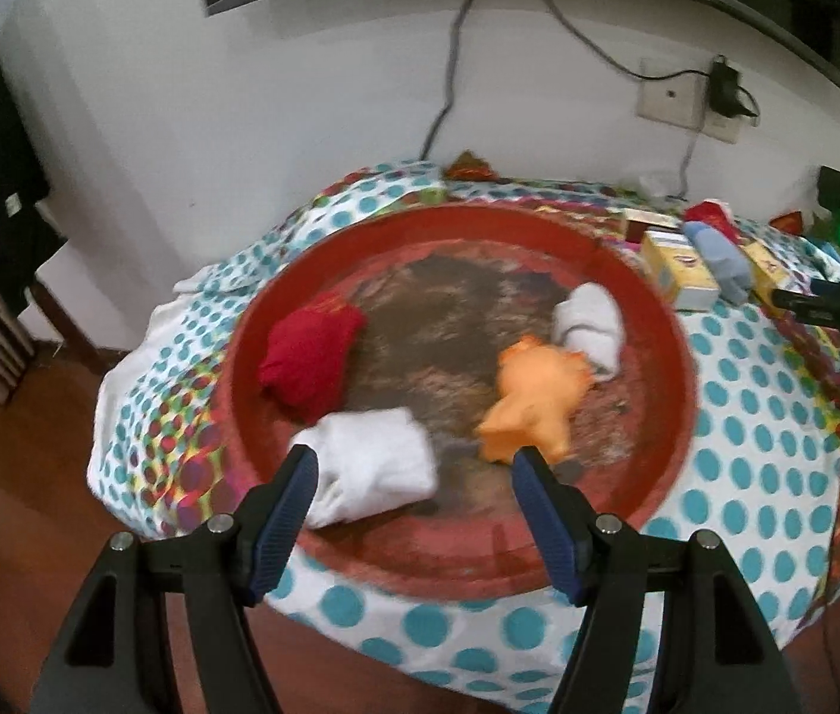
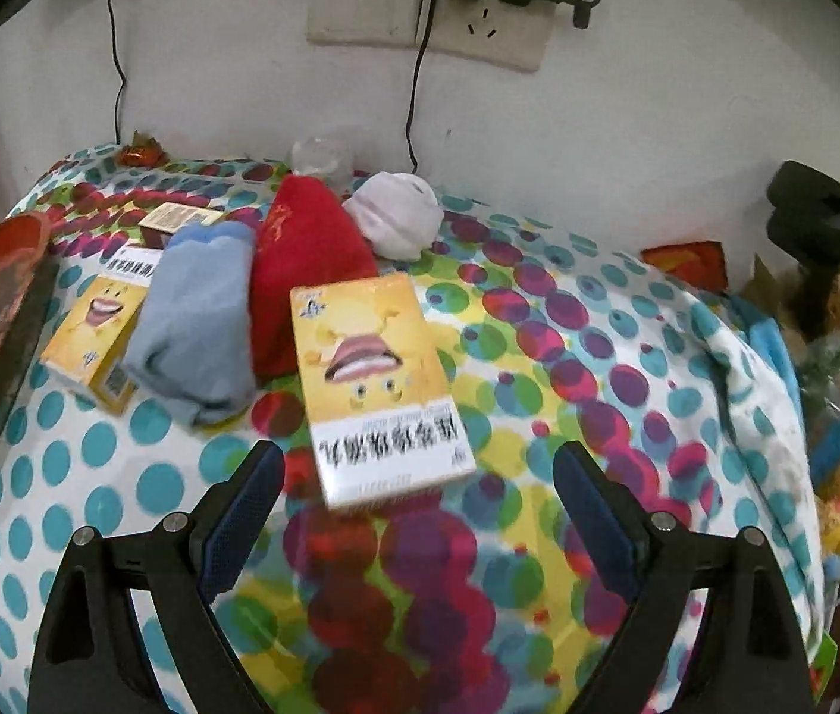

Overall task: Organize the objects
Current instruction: 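Grasp the yellow medicine box with the left gripper while the right gripper grasps another yellow box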

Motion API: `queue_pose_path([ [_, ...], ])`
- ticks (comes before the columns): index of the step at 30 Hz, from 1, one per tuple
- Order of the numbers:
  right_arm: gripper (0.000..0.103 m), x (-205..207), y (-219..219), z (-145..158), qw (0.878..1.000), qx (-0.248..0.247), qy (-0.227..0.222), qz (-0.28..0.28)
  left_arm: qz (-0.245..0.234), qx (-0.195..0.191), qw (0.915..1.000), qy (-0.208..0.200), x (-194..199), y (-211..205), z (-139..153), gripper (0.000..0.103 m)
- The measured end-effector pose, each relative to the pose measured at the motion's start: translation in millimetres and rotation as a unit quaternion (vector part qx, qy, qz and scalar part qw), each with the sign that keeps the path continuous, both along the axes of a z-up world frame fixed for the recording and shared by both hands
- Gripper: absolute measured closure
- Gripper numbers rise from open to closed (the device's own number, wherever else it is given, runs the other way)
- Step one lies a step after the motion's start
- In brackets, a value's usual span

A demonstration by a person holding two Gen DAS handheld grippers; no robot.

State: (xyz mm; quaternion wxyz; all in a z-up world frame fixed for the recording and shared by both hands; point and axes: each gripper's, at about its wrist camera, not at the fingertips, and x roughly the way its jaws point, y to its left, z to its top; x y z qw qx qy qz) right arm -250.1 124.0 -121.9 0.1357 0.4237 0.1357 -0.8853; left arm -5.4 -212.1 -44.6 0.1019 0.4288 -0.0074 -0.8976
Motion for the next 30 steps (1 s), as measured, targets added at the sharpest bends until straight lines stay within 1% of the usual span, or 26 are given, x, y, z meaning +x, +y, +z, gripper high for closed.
queue_pose_path([
  [4,0.013,-10.1,-7.5,-6.2,1.0,0.0,-0.002,0.015,-0.036,-0.01,0.9993,-0.005,-21.2,30.8,6.7,0.033],
  [7,0.018,-12.7,-9.3,-5.7,1.0,-0.008,0.006,0.025,-0.066,-0.018,0.9976,-0.01,-40.5,57.3,10.1,0.033],
  [9,0.03,-16.4,-8.1,-6.8,1.0,-0.017,-0.004,0.024,-0.083,-0.025,0.9961,-0.015,-54.2,75.2,9.9,0.033],
  [11,0.035,-18.8,-5.5,-8.7,0.999,-0.031,-0.014,0.026,-0.102,-0.025,0.9944,-0.016,-68.1,94.9,9.0,0.033],
  [13,0.04,-20.0,-2.0,-11.8,0.999,-0.041,-0.021,0.025,-0.116,-0.018,0.9929,-0.018,-81.1,112.2,6.6,0.033],
  [14,0.047,-19.9,-0.1,-12.7,0.998,-0.044,-0.024,0.024,-0.126,-0.012,0.9919,-0.017,-87.4,121.0,4.9,0.033],
  [15,0.049,-18.9,2.4,-13.0,0.998,-0.047,-0.025,0.022,-0.137,-0.004,0.9904,-0.017,-95.1,130.7,2.3,0.033],
  [17,0.053,-14.2,7.3,-12.0,0.998,-0.049,-0.021,0.019,-0.146,0.004,0.989,-0.025,-108.7,145.3,-3.6,0.033],
  [19,0.054,-6.4,14.0,-10.6,0.998,-0.051,-0.018,0.018,-0.161,0.014,0.9866,-0.026,-122.1,159.5,-10.0,0.033],
  [22,0.054,6.7,24.7,-10.7,0.998,-0.051,-0.016,0.014,-0.173,0.018,0.9842,-0.035,-142.8,177.4,-20.3,0.033],
  [24,0.055,16.2,32.1,-13.5,0.998,-0.053,-0.018,0.014,-0.168,0.018,0.9846,-0.045,-155.0,184.7,-27.5,0.033],
  [26,0.055,22.0,37.5,-12.9,0.998,-0.062,-0.018,0.015,-0.169,0.036,0.9835,-0.052,-166.5,188.1,-34.3,0.033],
  [28,0.055,25.0,39.6,-13.0,0.998,-0.065,-0.02,0.015,-0.154,0.041,0.9854,-0.058,-177.4,189.0,-41.1,0.033],
  [30,0.055,26.3,37.1,-13.6,0.998,-0.057,-0.018,0.015,-0.143,0.048,0.9865,-0.064,-188.9,188.7,-48.3,0.033],
])
